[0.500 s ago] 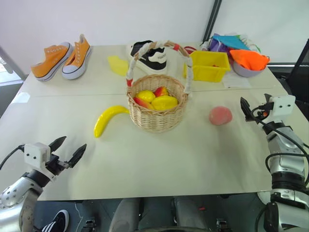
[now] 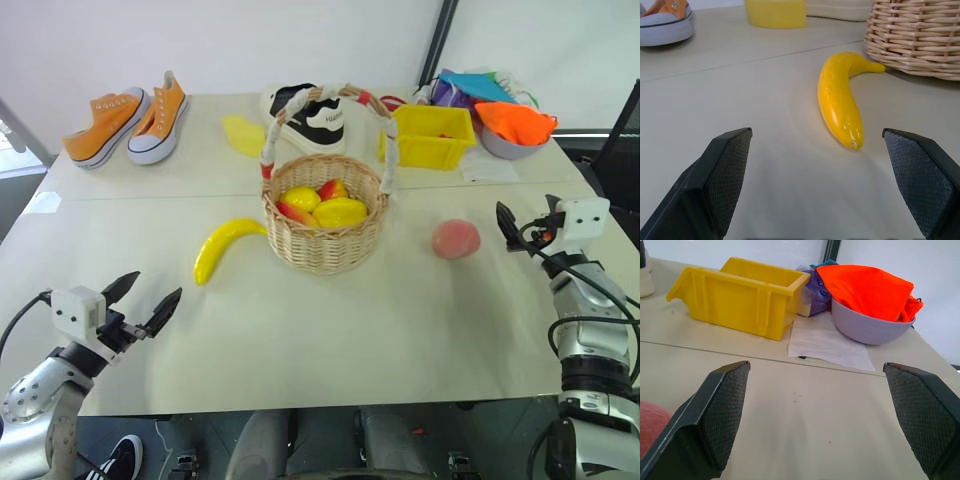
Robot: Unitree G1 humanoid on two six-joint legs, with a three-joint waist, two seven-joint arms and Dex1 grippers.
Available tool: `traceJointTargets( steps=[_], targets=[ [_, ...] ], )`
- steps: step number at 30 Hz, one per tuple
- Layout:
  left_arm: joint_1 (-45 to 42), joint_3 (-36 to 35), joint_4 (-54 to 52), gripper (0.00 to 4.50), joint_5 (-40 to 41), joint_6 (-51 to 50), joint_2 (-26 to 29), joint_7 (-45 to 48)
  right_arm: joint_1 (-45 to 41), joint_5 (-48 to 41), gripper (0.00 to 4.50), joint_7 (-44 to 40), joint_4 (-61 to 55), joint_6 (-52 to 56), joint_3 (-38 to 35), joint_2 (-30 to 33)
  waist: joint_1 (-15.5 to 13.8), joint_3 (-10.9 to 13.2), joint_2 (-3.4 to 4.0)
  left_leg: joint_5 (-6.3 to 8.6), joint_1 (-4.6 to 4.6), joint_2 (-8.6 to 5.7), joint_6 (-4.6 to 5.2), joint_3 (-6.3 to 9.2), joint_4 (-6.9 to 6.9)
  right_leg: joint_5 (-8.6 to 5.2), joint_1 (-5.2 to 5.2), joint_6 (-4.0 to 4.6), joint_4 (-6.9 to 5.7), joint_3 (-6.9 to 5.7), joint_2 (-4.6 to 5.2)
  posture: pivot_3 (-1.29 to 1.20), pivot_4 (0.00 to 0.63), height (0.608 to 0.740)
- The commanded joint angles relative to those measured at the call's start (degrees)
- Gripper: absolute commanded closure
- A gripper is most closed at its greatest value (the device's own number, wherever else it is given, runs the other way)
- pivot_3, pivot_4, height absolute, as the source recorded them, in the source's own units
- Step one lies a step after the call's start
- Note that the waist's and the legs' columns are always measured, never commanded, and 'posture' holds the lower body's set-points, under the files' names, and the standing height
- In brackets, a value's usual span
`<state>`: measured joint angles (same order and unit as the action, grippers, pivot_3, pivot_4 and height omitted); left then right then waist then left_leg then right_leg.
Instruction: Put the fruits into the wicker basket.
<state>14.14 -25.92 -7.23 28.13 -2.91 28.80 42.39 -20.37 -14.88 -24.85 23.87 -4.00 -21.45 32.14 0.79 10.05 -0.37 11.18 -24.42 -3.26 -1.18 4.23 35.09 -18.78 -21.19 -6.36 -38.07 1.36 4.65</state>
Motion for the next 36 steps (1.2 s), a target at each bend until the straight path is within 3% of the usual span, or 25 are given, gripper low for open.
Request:
traceJointTargets(
  steps=[1, 19, 28, 36],
  targets=[
    [-0.48, -1.31, -0.29, 0.00, 0.69, 1.07, 0.68, 0.35, -0.72, -0.81, 0.05, 0.44, -2.54, 0.03, -0.34, -0.16, 0.01, 0.00, 0.00, 0.00, 0.00, 0.00, 0.00, 0.00, 0.00, 0.00, 0.00, 0.00, 0.00, 0.00, 0.00, 0.00, 0.150, 0.740],
    [-2.13, -1.98, -0.45, 0.00, 1.79, 0.26, 1.39, 0.99, -0.49, -2.88, 0.05, -0.71, -6.40, 2.19, -0.08, -0.73, 0.01, 0.00, 0.00, 0.00, 0.00, 0.00, 0.00, 0.00, -0.01, 0.00, -0.01, 0.00, 0.00, 0.00, 0.00, 0.00, 0.150, 0.740],
    [-4.92, -1.24, -1.28, 0.00, 3.61, -1.07, 3.75, 2.66, 1.67, -9.30, 0.05, -3.68, -17.67, 8.55, 0.20, -2.06, -0.03, 0.00, 0.00, 0.00, -0.02, 0.00, 0.00, 0.02, -0.03, 0.00, -0.04, 0.00, 0.02, 0.00, 0.02, 0.00, 0.150, 0.740],
    [-7.48, 1.11, -3.31, 0.00, 3.43, -2.22, 3.90, 3.04, 13.85, -11.44, 0.05, -6.38, -34.70, 16.20, 1.45, -0.09, -0.18, 0.00, 0.00, 0.01, -0.06, 0.00, 0.00, 0.06, -0.07, -0.01, -0.08, 0.00, 0.05, 0.00, 0.03, 0.00, 0.150, 0.740]
  ],
)
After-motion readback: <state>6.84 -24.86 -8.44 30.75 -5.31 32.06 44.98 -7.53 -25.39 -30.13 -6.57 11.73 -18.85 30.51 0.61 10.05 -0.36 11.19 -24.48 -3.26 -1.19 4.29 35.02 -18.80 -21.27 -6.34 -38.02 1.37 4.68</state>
